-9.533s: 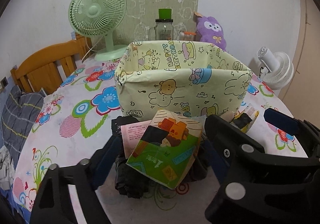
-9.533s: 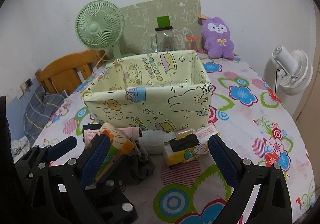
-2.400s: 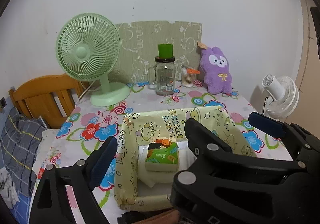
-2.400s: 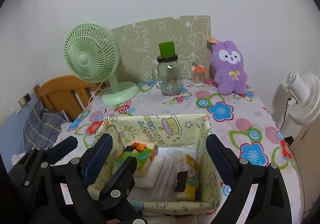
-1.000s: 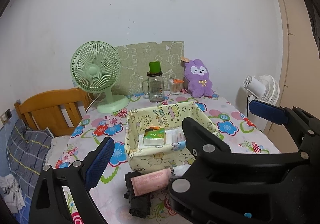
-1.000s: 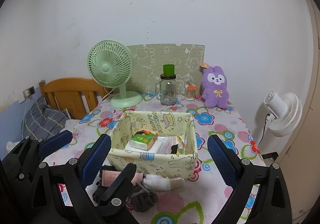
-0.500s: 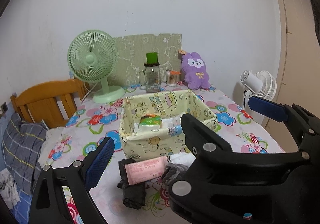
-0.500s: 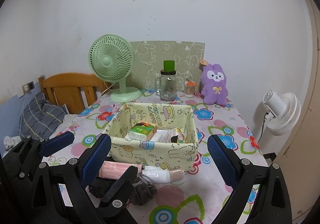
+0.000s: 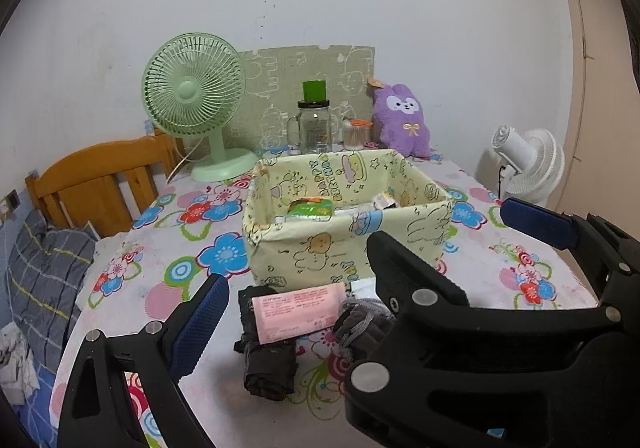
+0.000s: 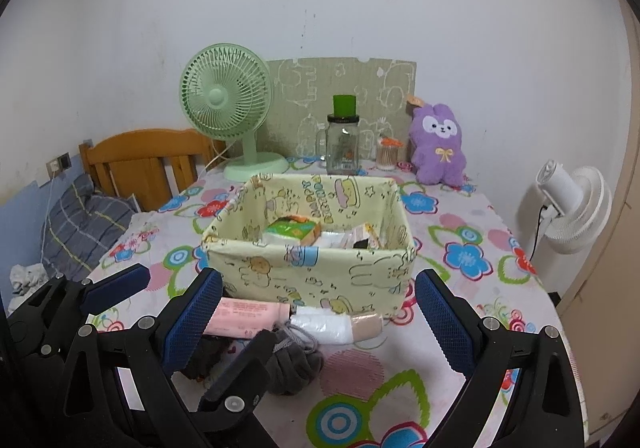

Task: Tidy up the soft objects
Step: 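Open both grippers and withdraw them from the basket toward the remaining items, then grasp the grey gloves with the right gripper, then grasp the black folded umbrella with the left gripper while the right gripper holds the gloves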

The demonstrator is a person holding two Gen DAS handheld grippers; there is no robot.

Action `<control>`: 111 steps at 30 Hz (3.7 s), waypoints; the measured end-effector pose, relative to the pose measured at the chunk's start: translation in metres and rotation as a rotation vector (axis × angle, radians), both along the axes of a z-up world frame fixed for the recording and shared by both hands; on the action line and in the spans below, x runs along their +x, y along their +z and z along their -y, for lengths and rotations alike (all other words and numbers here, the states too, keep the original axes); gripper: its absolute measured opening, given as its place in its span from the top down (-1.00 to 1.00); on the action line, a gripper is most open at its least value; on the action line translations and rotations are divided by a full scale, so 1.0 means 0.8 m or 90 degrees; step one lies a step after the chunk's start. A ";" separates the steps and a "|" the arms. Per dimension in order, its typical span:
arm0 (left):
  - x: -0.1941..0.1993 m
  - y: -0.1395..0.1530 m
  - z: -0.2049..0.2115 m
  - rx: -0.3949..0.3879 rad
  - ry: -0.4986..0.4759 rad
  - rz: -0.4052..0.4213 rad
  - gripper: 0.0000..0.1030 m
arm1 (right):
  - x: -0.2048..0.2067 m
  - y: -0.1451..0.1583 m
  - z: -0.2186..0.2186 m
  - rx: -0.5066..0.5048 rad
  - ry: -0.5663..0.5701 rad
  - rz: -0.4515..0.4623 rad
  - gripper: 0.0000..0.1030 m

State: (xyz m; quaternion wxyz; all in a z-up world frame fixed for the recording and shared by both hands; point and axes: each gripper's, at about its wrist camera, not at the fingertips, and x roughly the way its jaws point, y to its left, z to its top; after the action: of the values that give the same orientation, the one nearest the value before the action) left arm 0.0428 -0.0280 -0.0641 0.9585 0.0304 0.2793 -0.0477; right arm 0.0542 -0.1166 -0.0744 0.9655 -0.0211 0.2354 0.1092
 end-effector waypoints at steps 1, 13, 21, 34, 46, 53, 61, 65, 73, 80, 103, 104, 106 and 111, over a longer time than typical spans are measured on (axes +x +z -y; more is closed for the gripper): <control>-0.001 -0.002 -0.001 0.000 0.000 -0.001 -0.89 | -0.001 -0.003 -0.001 -0.001 0.003 -0.001 -0.91; 0.009 -0.049 -0.006 -0.010 0.018 -0.074 -0.89 | 0.008 -0.049 -0.001 -0.008 0.009 -0.059 -0.91; 0.020 -0.069 -0.015 -0.009 0.030 -0.104 -0.88 | 0.030 -0.076 -0.002 0.014 0.019 -0.116 -0.91; 0.032 -0.092 -0.023 0.001 0.029 -0.136 -0.88 | 0.056 -0.107 -0.020 0.013 0.043 -0.183 -0.66; 0.031 -0.101 -0.022 0.012 0.035 -0.151 -0.86 | 0.057 -0.118 -0.029 0.012 0.061 -0.213 -0.08; 0.027 -0.089 -0.017 0.019 0.036 -0.139 -0.86 | 0.044 -0.104 -0.018 0.017 0.054 -0.188 -0.03; 0.036 -0.074 -0.013 0.046 0.047 -0.118 -0.80 | 0.037 -0.087 0.002 0.028 0.018 -0.165 -0.01; 0.042 -0.068 -0.006 0.063 0.037 -0.105 -0.76 | 0.038 -0.080 0.006 0.032 0.004 -0.156 0.00; 0.058 -0.061 0.007 0.128 0.013 -0.075 -0.76 | 0.046 -0.074 0.014 0.041 -0.015 -0.152 0.00; 0.072 -0.068 0.016 0.153 -0.020 -0.080 -0.76 | 0.057 -0.080 0.020 0.049 -0.028 -0.172 0.01; 0.077 -0.088 0.026 0.152 -0.060 -0.140 -0.22 | 0.067 -0.099 0.023 0.055 -0.024 -0.213 0.01; 0.076 -0.088 0.026 0.145 -0.066 -0.141 0.11 | 0.066 -0.099 0.023 0.056 -0.024 -0.214 0.01; 0.074 -0.086 0.027 0.122 -0.080 -0.151 0.22 | 0.064 -0.098 0.024 0.058 -0.024 -0.213 0.00; 0.067 -0.087 0.033 0.131 -0.080 -0.148 0.37 | 0.058 -0.101 0.030 0.058 -0.031 -0.220 0.00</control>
State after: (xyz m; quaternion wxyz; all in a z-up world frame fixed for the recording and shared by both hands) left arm 0.0965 -0.0546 -0.1337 0.9067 0.1401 0.3893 -0.0821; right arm 0.1008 -0.1405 -0.1551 0.9130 0.0475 0.3930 0.0982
